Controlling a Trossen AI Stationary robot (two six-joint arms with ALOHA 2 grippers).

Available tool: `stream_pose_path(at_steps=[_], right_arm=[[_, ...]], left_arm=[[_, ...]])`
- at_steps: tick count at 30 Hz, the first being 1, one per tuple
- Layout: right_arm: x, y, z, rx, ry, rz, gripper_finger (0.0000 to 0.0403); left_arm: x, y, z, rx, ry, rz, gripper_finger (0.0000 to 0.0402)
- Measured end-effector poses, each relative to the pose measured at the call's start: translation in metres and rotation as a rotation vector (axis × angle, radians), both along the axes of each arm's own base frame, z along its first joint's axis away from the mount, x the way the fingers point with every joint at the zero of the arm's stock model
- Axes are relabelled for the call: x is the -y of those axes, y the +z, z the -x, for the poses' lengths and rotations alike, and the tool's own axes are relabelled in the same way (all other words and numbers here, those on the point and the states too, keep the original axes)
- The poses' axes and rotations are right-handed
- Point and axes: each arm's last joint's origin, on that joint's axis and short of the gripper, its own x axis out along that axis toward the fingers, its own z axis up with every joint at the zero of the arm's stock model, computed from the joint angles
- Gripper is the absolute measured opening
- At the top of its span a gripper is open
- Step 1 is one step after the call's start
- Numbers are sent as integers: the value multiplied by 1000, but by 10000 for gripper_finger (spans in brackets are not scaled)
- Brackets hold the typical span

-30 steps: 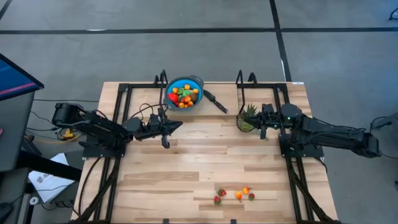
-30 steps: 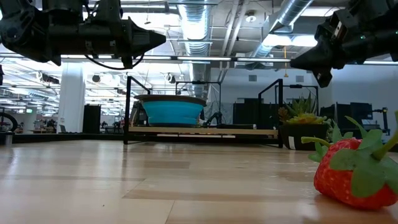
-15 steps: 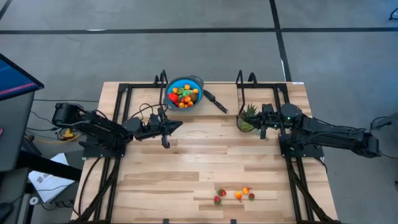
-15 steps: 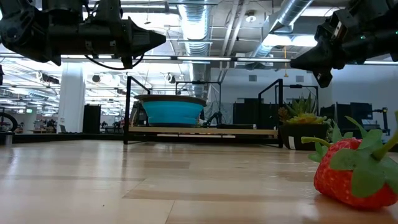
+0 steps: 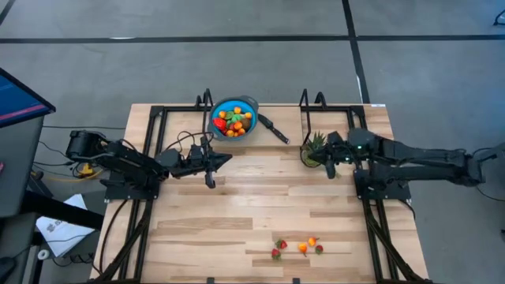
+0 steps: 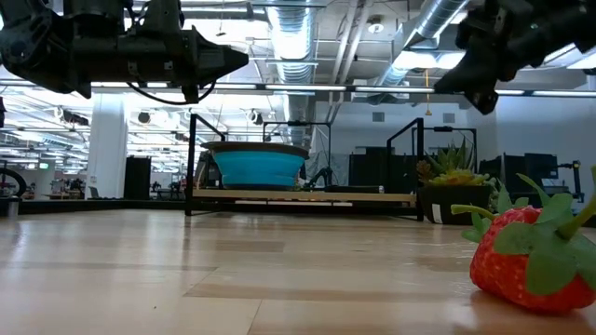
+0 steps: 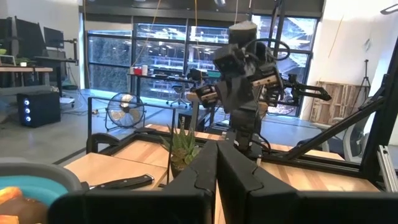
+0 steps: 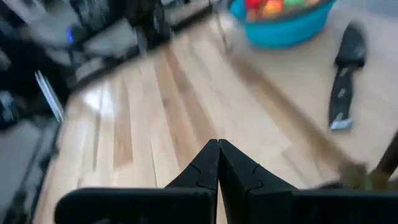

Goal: Pick & Place Fruit
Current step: Put the pear into the basket

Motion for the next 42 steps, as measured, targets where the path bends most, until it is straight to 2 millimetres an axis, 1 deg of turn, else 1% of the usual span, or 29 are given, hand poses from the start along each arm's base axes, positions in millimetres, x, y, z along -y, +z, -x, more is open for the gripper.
stream_pose_path(at_steps=[3, 5, 11, 14, 17, 22, 25, 30, 33, 37, 42], right_arm=[[-7, 6, -10, -99, 54, 8, 0], [-12, 14, -19, -133, 83, 0, 0], [-36, 26, -40, -314, 138, -16, 0], [-50, 28, -48, -414, 135, -39, 0], [-63, 27, -51, -516, 121, -103, 0], [-81, 17, -46, -700, 100, -219, 0], [-92, 10, -41, -801, 82, -256, 0], [-106, 2, -36, -917, 62, -318, 0], [-112, -2, -33, -950, 2, -359, 0], [-119, -16, -20, -962, -30, -428, 0], [-123, -34, -1, -897, -134, -611, 0]], left_arm=[[0, 0, 0, 0, 0, 0, 2], [0, 0, 0, 0, 0, 0, 2], [0, 0, 0, 0, 1, 0, 2], [0, 0, 0, -1, 1, 0, 2], [0, 0, 0, 0, 2, 0, 2], [0, 0, 0, 0, 6, 1, 2], [0, 0, 0, 0, 6, 1, 2], [0, 0, 0, 0, 6, 0, 2], [0, 0, 0, 0, 5, 0, 2], [0, 0, 0, 0, 5, 0, 2], [0, 0, 0, 0, 5, 0, 2]])
